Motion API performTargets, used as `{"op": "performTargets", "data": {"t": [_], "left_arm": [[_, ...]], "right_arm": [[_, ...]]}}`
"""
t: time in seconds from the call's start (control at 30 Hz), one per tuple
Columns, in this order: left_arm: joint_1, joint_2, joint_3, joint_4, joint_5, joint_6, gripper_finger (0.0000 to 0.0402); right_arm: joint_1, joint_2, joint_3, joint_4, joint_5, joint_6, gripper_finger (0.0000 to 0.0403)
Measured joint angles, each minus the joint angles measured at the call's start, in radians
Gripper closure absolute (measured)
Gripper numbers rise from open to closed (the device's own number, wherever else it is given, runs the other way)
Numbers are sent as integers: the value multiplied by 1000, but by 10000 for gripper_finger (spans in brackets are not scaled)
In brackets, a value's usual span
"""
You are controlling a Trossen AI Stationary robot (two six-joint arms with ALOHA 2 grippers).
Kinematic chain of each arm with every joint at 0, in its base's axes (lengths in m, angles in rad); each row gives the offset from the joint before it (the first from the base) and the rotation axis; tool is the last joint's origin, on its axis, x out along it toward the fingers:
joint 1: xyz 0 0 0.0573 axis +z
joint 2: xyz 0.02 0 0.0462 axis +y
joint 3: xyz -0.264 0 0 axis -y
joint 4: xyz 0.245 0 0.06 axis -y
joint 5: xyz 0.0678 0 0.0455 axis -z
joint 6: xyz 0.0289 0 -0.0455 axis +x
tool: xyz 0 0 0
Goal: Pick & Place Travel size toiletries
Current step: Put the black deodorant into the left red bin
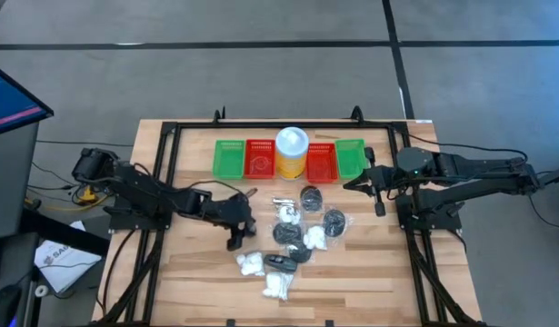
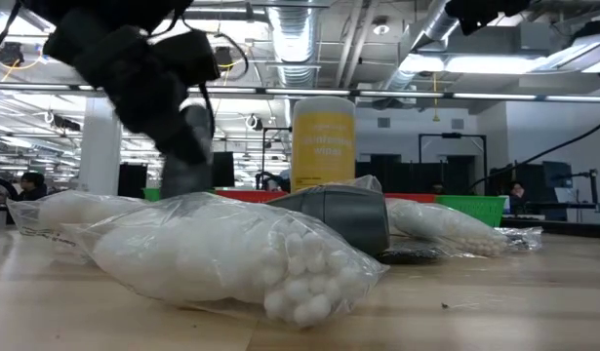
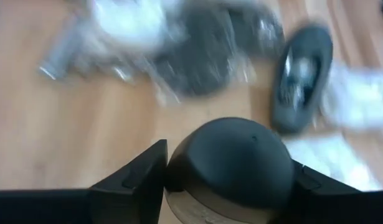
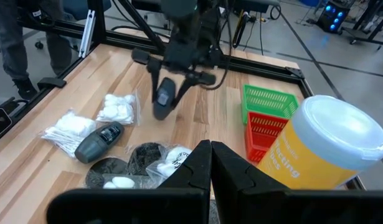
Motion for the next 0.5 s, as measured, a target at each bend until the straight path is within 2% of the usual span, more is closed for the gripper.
{"op": "performTargets", "data": {"t": [0.23, 0.5], "left_arm": [[82, -106, 0, 5, -138, -24, 212], [267, -142, 2, 55, -140, -25, 212]], "right_arm": [[0, 0, 0, 0, 0, 0, 403], [0, 13, 0, 7, 0, 0, 403]]}}
